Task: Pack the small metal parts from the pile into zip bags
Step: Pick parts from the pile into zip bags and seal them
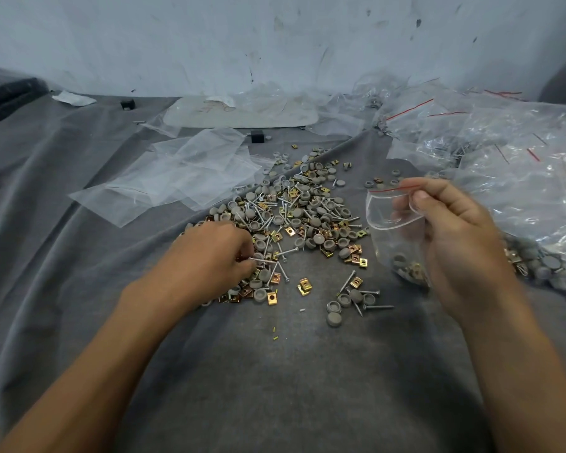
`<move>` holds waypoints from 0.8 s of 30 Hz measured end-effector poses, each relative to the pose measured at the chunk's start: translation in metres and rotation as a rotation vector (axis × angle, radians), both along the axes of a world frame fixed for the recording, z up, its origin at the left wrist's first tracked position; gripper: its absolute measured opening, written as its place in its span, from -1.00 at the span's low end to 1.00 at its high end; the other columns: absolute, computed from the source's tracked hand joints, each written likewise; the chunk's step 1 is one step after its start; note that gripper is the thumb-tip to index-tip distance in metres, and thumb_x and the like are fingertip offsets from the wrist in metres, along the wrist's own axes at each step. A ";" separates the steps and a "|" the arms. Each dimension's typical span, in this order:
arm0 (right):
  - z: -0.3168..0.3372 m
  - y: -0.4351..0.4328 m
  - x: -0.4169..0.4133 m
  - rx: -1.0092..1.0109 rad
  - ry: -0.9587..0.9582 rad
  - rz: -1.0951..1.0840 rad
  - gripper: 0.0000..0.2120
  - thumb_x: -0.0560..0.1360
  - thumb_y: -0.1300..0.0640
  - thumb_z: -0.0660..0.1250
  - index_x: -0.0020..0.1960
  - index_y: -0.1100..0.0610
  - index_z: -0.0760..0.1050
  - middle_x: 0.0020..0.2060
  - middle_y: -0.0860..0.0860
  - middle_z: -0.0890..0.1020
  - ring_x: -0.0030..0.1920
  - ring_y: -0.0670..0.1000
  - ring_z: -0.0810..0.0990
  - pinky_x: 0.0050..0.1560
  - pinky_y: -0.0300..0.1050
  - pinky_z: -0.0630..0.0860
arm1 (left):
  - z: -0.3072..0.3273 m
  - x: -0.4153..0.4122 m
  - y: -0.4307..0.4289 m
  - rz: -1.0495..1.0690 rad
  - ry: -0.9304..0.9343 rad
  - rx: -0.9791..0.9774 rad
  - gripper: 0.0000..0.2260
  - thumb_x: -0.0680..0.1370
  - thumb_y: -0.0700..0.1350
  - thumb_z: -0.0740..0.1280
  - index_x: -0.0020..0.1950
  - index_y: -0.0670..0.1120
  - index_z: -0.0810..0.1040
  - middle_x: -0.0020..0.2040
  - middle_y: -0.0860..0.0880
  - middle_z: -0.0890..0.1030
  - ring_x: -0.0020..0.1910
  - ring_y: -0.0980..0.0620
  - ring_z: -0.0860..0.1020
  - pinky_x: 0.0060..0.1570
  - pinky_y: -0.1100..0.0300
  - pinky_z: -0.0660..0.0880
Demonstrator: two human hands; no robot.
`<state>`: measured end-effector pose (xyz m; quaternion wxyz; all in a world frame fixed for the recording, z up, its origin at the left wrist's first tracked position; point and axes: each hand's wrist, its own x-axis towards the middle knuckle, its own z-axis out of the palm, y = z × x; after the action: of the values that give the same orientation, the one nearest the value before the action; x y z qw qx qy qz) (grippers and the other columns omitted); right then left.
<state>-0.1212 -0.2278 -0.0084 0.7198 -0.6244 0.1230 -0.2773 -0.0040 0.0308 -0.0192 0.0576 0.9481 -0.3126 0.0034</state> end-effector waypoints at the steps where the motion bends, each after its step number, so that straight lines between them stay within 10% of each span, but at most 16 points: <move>1: 0.000 0.001 0.000 -0.008 0.004 -0.001 -0.71 0.66 0.25 0.24 -0.05 -0.01 0.68 -0.20 -0.04 0.69 -0.10 -0.09 0.63 0.01 -0.14 0.57 | 0.000 0.001 0.000 0.001 0.002 -0.010 -0.86 0.55 0.12 0.38 0.00 0.08 0.63 -0.02 0.10 0.61 0.01 0.04 0.56 0.00 0.07 0.51; 6: 0.000 0.005 0.000 -0.007 0.011 0.009 -0.68 0.66 0.26 0.24 -0.08 -0.02 0.69 -0.21 -0.04 0.68 -0.10 -0.10 0.63 0.11 -0.04 0.55 | 0.001 0.007 0.005 0.011 0.039 -0.089 -0.87 0.57 0.10 0.41 -0.12 0.09 0.62 -0.21 0.15 0.64 -0.24 0.26 0.51 -0.29 0.26 0.37; 18: -0.003 0.025 0.000 -0.304 0.037 0.143 -0.70 0.65 0.33 0.23 -0.01 0.01 0.66 -0.19 -0.02 0.71 -0.11 -0.15 0.63 -0.05 -0.35 0.53 | 0.018 -0.002 0.003 -0.122 0.197 -0.492 -0.87 0.56 0.07 0.41 -0.16 0.09 0.61 -0.31 0.20 0.58 -0.34 0.23 0.50 -0.29 0.21 0.38; 24: -0.012 0.031 0.002 -0.540 0.078 0.177 -0.74 0.66 0.24 0.25 0.05 -0.05 0.65 -0.10 -0.08 0.70 -0.04 0.05 0.65 0.00 0.01 0.54 | 0.031 -0.018 -0.008 -0.347 0.504 -0.723 -0.89 0.57 0.05 0.42 -0.05 0.03 0.65 -0.31 -0.15 0.51 -0.36 0.05 0.41 -0.37 0.16 0.35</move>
<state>-0.1196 -0.1963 -0.0202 0.5434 -0.8121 0.0171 -0.2117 -0.0221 0.0224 0.0120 0.4580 0.7723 -0.4212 -0.1278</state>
